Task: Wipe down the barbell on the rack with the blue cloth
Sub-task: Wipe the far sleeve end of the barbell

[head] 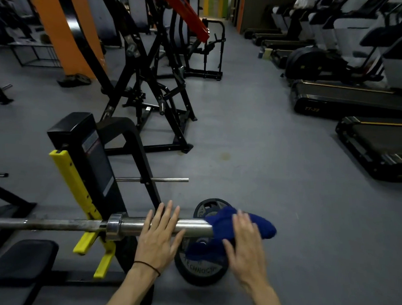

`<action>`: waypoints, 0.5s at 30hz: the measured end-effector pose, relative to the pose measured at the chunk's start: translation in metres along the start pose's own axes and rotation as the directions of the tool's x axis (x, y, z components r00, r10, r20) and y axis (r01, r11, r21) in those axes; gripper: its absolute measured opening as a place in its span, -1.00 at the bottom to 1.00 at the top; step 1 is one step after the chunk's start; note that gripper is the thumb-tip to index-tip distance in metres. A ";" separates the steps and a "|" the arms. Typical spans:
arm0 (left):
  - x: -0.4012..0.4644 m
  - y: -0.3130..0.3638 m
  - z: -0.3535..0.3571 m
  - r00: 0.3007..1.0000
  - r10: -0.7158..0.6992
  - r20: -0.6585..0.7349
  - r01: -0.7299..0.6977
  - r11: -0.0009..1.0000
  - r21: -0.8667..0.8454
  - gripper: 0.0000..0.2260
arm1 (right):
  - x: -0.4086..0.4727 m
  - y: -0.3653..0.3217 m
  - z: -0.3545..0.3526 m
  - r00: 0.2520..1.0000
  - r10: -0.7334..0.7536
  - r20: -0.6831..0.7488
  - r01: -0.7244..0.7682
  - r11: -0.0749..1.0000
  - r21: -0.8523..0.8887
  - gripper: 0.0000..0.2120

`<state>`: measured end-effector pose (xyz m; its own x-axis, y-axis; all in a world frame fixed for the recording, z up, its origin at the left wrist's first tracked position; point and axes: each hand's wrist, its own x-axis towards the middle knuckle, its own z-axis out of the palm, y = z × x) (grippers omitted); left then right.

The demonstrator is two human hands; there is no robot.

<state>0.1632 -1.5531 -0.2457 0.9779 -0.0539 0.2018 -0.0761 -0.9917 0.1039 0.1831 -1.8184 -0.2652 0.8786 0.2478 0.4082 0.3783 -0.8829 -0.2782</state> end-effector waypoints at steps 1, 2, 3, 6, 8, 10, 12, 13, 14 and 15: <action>0.001 0.002 -0.001 1.000 -0.013 -0.003 0.013 1.000 -0.005 -0.42 | -0.003 -0.001 -0.002 0.992 0.119 -0.037 -0.118 0.992 0.036 -0.33; 0.002 0.004 -0.001 1.000 -0.025 -0.007 0.025 1.000 -0.011 -0.42 | -0.002 -0.012 0.001 0.974 0.219 -0.055 -0.214 0.974 0.079 -0.31; 0.003 0.006 0.000 0.999 -0.033 -0.008 0.033 0.999 -0.018 -0.43 | 0.001 -0.031 0.008 0.957 0.280 -0.071 -0.271 0.956 0.110 -0.29; 0.004 0.007 0.001 0.999 -0.035 0.009 0.036 0.999 -0.037 -0.43 | -0.003 -0.086 0.023 0.999 0.032 0.033 -0.036 0.991 0.132 -0.23; 0.008 0.004 -0.002 0.999 -0.031 0.039 0.032 0.999 -0.032 -0.42 | 0.000 -0.068 0.018 0.963 -0.244 0.113 0.242 0.970 0.029 -0.24; 0.016 0.005 -0.006 0.997 -0.041 0.059 0.041 0.999 -0.009 -0.38 | 0.009 -0.023 0.009 0.954 -0.276 0.115 0.283 0.958 -0.044 -0.31; 0.025 0.007 -0.007 0.995 -0.071 0.075 0.070 0.997 0.013 -0.34 | 0.009 0.006 -0.003 0.999 -0.042 -0.005 0.042 0.998 -0.037 -0.36; 0.029 0.008 -0.008 0.992 -0.097 0.084 0.096 0.995 0.023 -0.31 | 0.008 0.004 -0.005 0.991 0.126 -0.048 -0.126 0.992 0.018 -0.35; 0.034 0.009 -0.009 0.988 -0.129 0.090 0.126 0.992 0.030 -0.26 | 0.008 -0.012 0.000 0.965 0.255 -0.065 -0.250 0.965 0.076 -0.32; 0.038 0.010 -0.012 0.983 -0.154 0.102 0.151 0.988 0.038 -0.19 | 0.009 -0.034 0.006 0.950 0.305 -0.062 -0.297 0.948 0.112 -0.29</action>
<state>0.1976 -1.5641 -0.2253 0.9927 0.0880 0.0826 0.0799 -0.9921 0.0966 0.1802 -1.7834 -0.2575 0.9321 -0.0582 0.3574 0.1308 -0.8663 -0.4822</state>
